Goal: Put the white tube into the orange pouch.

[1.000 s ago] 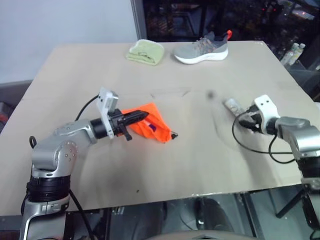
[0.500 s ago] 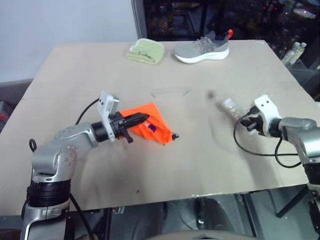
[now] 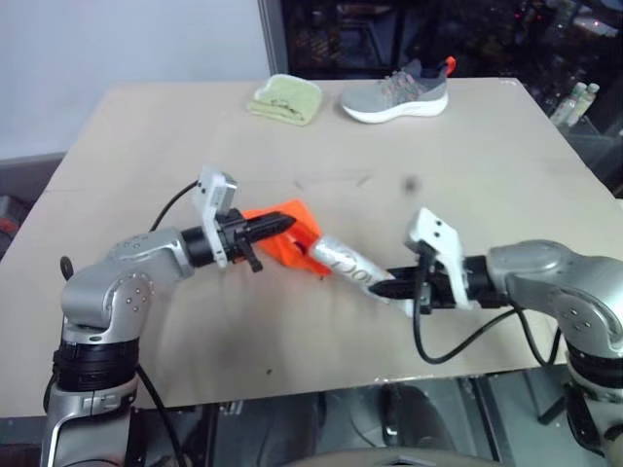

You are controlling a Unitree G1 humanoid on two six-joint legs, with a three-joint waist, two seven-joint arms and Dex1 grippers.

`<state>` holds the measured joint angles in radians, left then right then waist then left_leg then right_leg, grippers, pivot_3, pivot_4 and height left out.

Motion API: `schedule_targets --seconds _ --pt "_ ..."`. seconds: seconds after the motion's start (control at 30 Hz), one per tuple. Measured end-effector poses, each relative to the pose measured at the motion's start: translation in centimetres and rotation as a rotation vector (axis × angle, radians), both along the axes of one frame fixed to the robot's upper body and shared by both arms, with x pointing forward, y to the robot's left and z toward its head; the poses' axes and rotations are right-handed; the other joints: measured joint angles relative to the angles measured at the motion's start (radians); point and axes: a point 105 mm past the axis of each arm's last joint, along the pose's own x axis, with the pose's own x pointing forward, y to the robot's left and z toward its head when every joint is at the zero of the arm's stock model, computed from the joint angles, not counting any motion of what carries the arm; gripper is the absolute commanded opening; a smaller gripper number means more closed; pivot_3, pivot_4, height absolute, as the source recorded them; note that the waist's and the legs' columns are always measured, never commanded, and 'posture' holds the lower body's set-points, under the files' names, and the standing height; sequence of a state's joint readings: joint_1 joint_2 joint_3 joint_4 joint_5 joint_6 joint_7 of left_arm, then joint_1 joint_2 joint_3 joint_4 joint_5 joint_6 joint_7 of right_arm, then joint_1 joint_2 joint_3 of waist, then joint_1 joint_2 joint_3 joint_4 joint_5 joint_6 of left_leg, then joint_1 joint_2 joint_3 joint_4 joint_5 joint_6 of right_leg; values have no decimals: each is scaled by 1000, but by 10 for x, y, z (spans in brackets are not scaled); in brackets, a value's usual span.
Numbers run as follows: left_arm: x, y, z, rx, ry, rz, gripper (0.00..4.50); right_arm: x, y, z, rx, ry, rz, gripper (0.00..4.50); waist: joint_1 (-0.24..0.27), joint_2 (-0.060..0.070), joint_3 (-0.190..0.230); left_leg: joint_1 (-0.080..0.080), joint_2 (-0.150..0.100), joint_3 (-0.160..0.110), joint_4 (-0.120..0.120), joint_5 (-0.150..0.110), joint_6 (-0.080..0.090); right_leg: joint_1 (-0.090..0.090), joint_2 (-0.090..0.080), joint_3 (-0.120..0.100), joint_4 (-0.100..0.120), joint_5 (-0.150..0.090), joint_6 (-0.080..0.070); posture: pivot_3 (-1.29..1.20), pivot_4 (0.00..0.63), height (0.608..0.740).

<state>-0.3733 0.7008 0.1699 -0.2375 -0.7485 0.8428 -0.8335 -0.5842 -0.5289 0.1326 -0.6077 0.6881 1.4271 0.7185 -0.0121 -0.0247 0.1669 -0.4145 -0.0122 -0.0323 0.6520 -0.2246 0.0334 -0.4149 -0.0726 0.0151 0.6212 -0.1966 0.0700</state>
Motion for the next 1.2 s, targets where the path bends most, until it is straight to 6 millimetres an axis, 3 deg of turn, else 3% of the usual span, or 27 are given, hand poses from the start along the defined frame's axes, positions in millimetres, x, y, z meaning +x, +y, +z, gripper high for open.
schedule_targets --seconds 0.17,0.4,0.57,0.73,0.87,0.93,0.97,1.03,1.13,1.2 --pt "-13 -10 -3 35 -16 -69 0 17 14 -19 -35 99 -38 94 -2 0 0 0 0 0 -1 0 0 0 0 0 0 0 0 0 150 740" --pt "-34 -13 -11 103 -23 -140 0 28 15 -35 -63 187 -125 94 -2 1 0 0 -1 0 -1 0 0 0 0 0 0 0 0 0 150 740" --pt "-52 -24 -23 145 -11 -244 0 42 22 -29 -26 235 -186 94 -3 1 1 1 0 0 -2 0 0 -1 0 0 1 0 0 0 150 740" --pt "-52 -25 -25 162 -34 -254 0 54 42 -30 -20 247 -210 94 -5 1 1 1 -1 0 -2 0 0 -1 1 0 1 0 0 0 150 740" --pt "-50 -22 -27 177 -51 -237 0 66 64 -26 -47 118 -175 94 -7 2 1 0 -1 0 -3 0 0 -2 1 0 1 0 0 0 150 740" --pt "-50 -20 -30 183 -55 -229 0 72 77 -28 -43 69 -161 1055 -9 2 1 0 -1 0 -3 0 0 -2 1 0 1 0 0 0 150 740" --pt "-51 -19 -31 185 -53 -226 0 75 82 -28 -28 61 -161 1313 -9 2 1 0 -1 0 -3 0 0 -2 1 0 1 0 0 0 150 740" --pt "-52 -18 -34 183 -44 -222 0 81 90 -32 2 59 -171 2361 -8 2 1 0 -1 0 -3 0 0 -2 1 0 1 0 0 0 150 740" --pt "-46 -13 -34 146 -21 -175 0 86 92 -31 44 42 -189 3713 -4 2 1 0 -1 0 -3 0 0 -2 1 0 1 0 0 0 150 740" --pt "-34 -6 -27 56 10 -99 0 87 83 -20 90 -28 -204 3713 3 3 2 -1 -1 -2 -3 0 0 -2 0 -2 1 0 0 0 150 740"
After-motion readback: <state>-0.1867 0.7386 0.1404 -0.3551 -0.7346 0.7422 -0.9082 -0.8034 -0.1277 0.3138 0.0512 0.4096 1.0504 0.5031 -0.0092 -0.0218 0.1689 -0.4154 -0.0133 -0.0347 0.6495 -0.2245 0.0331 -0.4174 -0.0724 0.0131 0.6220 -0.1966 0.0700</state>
